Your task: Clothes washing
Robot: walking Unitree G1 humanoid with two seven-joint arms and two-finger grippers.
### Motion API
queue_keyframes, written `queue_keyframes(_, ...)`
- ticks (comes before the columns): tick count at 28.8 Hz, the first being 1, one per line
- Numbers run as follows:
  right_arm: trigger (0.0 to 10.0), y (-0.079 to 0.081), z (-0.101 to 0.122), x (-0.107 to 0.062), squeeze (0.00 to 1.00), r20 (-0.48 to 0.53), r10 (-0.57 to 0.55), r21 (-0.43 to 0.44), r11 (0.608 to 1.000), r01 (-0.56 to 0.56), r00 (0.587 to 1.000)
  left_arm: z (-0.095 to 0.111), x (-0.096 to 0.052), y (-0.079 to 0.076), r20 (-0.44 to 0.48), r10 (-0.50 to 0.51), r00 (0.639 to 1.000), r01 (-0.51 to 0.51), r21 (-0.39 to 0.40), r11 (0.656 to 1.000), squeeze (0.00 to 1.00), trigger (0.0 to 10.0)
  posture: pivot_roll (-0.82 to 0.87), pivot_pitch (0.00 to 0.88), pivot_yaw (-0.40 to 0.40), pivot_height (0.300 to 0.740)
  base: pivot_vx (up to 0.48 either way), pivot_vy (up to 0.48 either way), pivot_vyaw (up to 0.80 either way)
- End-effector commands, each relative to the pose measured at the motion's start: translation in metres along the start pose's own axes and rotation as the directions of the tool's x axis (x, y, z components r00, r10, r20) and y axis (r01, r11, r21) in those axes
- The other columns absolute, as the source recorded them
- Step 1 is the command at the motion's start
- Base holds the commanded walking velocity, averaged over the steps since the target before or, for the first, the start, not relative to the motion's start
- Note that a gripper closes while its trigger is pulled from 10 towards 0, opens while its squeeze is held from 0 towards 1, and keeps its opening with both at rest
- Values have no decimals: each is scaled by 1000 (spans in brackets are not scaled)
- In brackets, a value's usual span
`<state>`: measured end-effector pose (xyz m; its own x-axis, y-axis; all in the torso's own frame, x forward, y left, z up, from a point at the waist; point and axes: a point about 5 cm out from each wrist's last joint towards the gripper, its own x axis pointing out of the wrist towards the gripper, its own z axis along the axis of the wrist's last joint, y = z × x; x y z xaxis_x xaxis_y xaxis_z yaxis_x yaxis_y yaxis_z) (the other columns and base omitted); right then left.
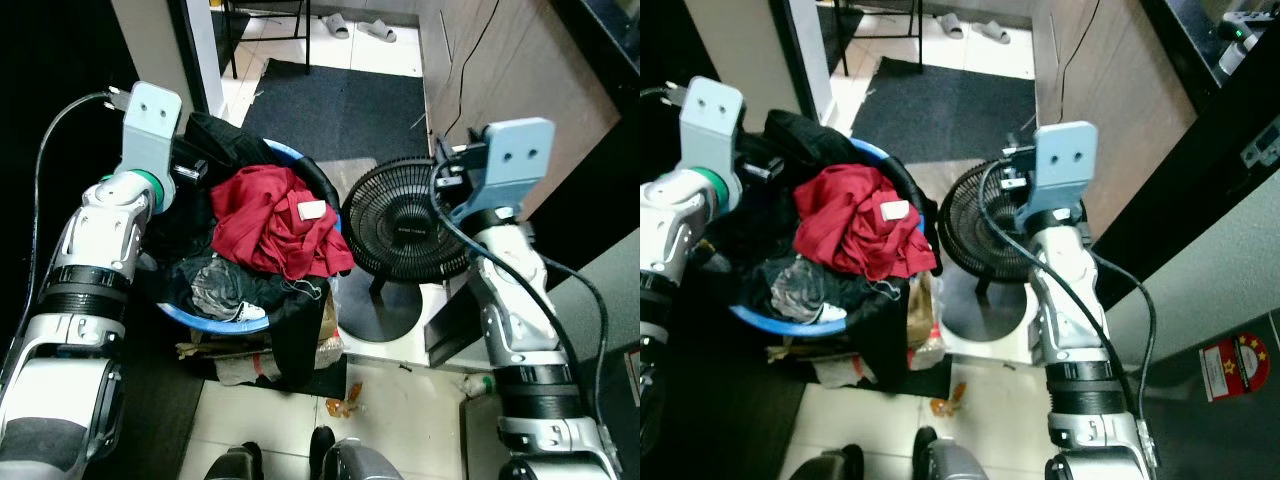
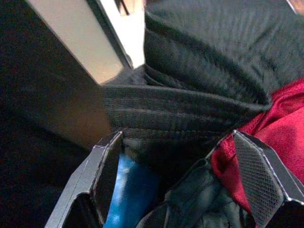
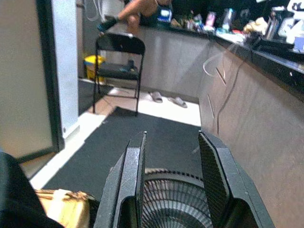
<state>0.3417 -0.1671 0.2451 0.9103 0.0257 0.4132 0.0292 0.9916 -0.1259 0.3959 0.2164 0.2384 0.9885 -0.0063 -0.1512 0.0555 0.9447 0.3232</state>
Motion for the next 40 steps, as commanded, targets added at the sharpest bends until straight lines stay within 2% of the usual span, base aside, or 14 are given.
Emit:
queue_keyframes(1,10000,-7,-2,-5,0,-13,-25,-19,999,25,1000,-9,3,-3,-30,-21,999,21,23,1000,0,10000,10,250,35,740,0,0,0)
queue_keyframes(6,10000,-12,-3,-11,0,-23,-46,-31,998,46,999,-22,0,-1,-70,-32,997,35,34,999,0,10000,12,268,47,740,0,0,0)
queue_keyframes(16,10000,-17,-8,-20,0,-48,-67,-45,997,65,997,-67,-20,5,-189,-76,979,93,85,992,0,10000,28,288,65,740,0,0,0)
queue_keyframes(17,10000,-16,-9,-20,0,-51,-66,-42,997,64,997,-68,-20,8,-185,-64,981,80,82,993,0,2667,31,277,63,740,0,0,0)
queue_keyframes(19,10000,-16,-9,-20,0,-51,-66,-42,997,64,997,-68,-20,8,-185,-64,981,80,82,993,0,2667,31,277,63,740,0,0,0)
queue_keyframes(20,10000,-14,-9,-19,0,-52,-63,-39,997,61,997,-66,-18,11,-175,-51,983,65,76,995,0,0,31,273,63,740,0,0,0)
queue_keyframes(23,10000,-13,-8,-18,0,-52,-61,-35,998,59,997,-62,-17,13,-156,-41,987,51,61,997,0,0,30,265,60,740,0,0,0)
queue_keyframes(29,10000,-11,-8,-18,0,-52,-52,-30,998,50,997,-34,-18,14,-40,-66,997,63,-71,996,0,0,23,248,51,740,0,0,0)
queue_keyframes(30,10000,-11,-8,-19,0,-52,-51,-31,998,50,997,-29,-19,13,-13,-80,997,78,-100,992,0,4275,23,247,51,740,0,0,0)
queue_keyframes(32,10000,-11,-8,-19,0,-52,-51,-31,998,50,997,-29,-19,13,-13,-80,997,78,-100,992,0,4275,23,247,51,740,0,0,0)
queue_keyframes(33,10000,-11,-7,-18,0,-51,-50,-31,998,49,997,-21,-20,13,21,-92,995,94,-136,986,0,10000,23,242,48,740,0,0,0)
queue_keyframes(35,10000,-11,-7,-18,0,-51,-48,-31,998,47,998,-15,-21,13,54,-98,994,105,-157,982,0,10000,24,237,46,740,0,0,0)
queue_keyframes(36,10000,-11,-7,-17,0,-49,-46,-31,999,45,998,-11,-23,15,71,-94,993,103,-142,984,1000,10000,24,235,44,740,0,0,0)
queue_keyframes(40,10000,-10,-7,-16,0,-47,-43,-30,999,42,998,-13,-25,18,70,-91,993,98,-103,990,1000,10000,27,234,39,740,0,0,0)
